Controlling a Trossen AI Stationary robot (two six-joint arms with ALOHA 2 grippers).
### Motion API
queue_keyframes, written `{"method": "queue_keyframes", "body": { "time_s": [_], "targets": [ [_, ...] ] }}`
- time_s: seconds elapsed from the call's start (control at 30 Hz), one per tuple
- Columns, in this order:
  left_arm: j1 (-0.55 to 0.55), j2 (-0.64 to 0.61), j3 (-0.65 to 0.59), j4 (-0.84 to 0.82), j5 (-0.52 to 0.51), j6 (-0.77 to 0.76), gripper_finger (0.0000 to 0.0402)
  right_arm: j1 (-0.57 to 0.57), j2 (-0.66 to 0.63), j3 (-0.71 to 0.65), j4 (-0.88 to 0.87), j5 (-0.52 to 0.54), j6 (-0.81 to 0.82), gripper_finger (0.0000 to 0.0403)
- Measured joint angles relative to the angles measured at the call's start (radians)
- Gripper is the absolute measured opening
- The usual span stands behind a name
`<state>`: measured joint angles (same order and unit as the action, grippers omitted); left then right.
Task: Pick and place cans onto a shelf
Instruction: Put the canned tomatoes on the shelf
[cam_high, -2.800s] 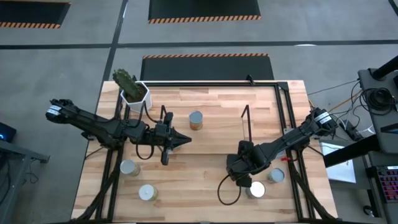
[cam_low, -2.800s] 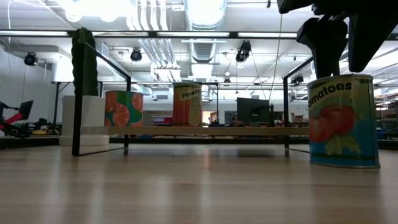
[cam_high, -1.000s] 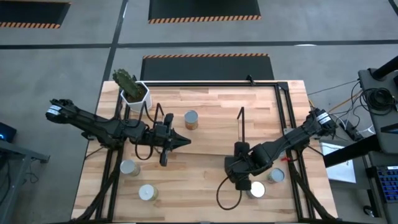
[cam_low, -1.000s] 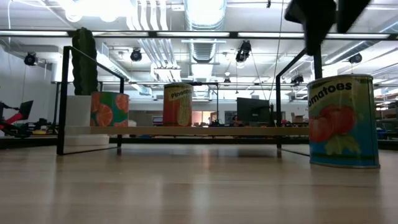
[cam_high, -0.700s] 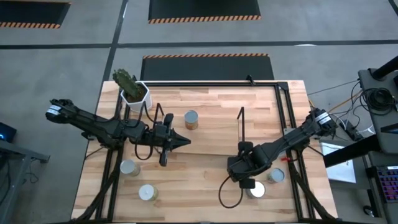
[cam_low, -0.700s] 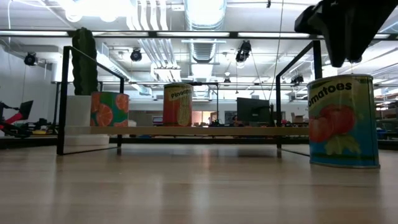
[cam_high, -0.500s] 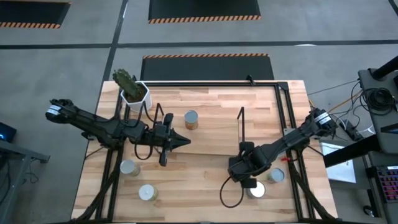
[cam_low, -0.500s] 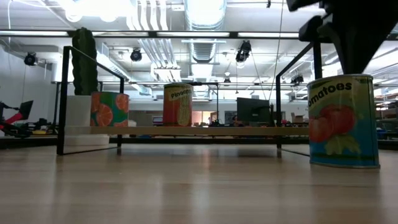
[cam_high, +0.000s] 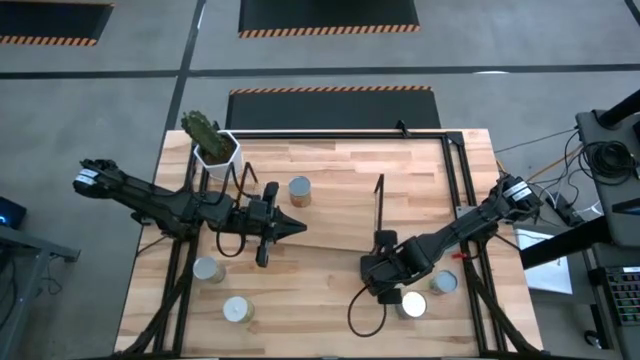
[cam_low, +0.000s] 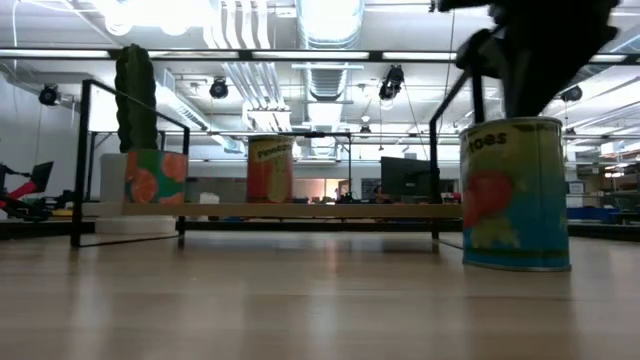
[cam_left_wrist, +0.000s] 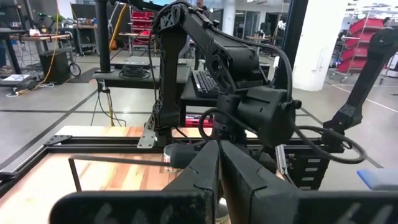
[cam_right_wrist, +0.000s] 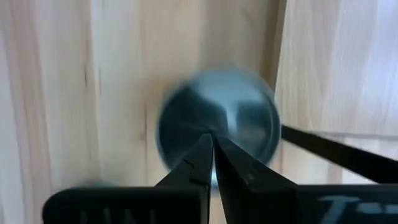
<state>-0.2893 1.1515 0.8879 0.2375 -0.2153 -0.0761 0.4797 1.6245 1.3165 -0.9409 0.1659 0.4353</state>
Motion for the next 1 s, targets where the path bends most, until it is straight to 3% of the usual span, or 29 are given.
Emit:
{"method": "queue_keyframes", "body": {
  "time_s": [0.43, 1.0],
  "targets": [
    [0.000, 0.000, 0.000, -0.007, 0.020, 0.000, 0.0000, 0.006, -0.058, 0.037, 0.042, 0.012, -0.046, 0.0009],
    [0.000, 0.000, 0.000, -0.008, 0.019, 0.000, 0.0000, 0.110, -0.070, -0.005, 0.058, 0.173, -0.085, 0.0009]
  ]
}}
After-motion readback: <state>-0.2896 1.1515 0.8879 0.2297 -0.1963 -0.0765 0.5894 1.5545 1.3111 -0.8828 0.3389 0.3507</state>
